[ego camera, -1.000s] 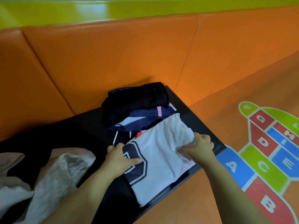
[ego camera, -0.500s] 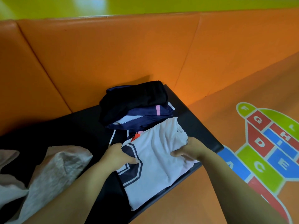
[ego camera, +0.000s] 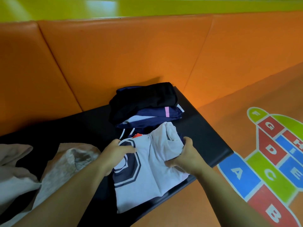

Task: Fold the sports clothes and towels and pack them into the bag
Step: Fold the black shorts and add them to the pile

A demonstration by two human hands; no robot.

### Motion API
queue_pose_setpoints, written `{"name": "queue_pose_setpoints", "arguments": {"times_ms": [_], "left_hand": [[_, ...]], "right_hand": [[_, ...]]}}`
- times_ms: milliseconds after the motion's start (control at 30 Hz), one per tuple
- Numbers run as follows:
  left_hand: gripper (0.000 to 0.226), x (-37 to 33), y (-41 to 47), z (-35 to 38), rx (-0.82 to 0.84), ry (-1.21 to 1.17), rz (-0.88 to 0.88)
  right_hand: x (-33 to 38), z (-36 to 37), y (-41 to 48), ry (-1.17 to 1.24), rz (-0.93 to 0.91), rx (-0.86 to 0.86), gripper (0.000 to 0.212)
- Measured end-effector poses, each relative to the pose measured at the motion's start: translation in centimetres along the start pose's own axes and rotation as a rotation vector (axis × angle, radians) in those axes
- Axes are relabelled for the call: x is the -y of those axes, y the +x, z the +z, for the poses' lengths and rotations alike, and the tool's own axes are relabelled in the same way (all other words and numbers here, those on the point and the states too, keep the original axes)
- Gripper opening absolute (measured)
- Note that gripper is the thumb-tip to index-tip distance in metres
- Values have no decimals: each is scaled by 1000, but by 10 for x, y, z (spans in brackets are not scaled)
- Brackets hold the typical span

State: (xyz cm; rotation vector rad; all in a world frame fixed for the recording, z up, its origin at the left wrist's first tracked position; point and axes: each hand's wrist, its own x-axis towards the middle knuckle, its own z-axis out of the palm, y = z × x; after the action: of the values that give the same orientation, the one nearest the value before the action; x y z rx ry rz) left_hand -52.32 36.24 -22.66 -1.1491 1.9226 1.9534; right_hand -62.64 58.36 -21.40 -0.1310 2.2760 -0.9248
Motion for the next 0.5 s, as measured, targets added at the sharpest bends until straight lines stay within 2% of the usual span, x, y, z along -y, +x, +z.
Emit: {"name": "queue_pose_setpoints", "arguments": {"times_ms": [67, 133, 267, 333, 400, 467, 500], "left_hand": [[21, -5, -5, -1, 57, -81, -36], [16, -9, -14, -3, 111, -134, -88], [27, -14, -29, -8, 264, -189, -77], [26, -13, -32, -13, 302, -190, -72], [36, -7, -26, -16, 248, -170, -83], [54, -1, -21, -16, 124, -119, -91], [55, 1, -18, -16, 80, -91, -95]], "right_hand": [[6, 6, -8, -54, -44, -23, 112], [12, 11, -14, -64, -64, -6, 95], [14, 10, -10, 137, -71, 185, 68], [17, 8, -8, 213, -27, 275, 66], [20, 11, -8, 233, -29, 313, 67], [23, 15, -6, 254, -42, 322, 71], [24, 16, -6, 263, -51, 319, 64]]}}
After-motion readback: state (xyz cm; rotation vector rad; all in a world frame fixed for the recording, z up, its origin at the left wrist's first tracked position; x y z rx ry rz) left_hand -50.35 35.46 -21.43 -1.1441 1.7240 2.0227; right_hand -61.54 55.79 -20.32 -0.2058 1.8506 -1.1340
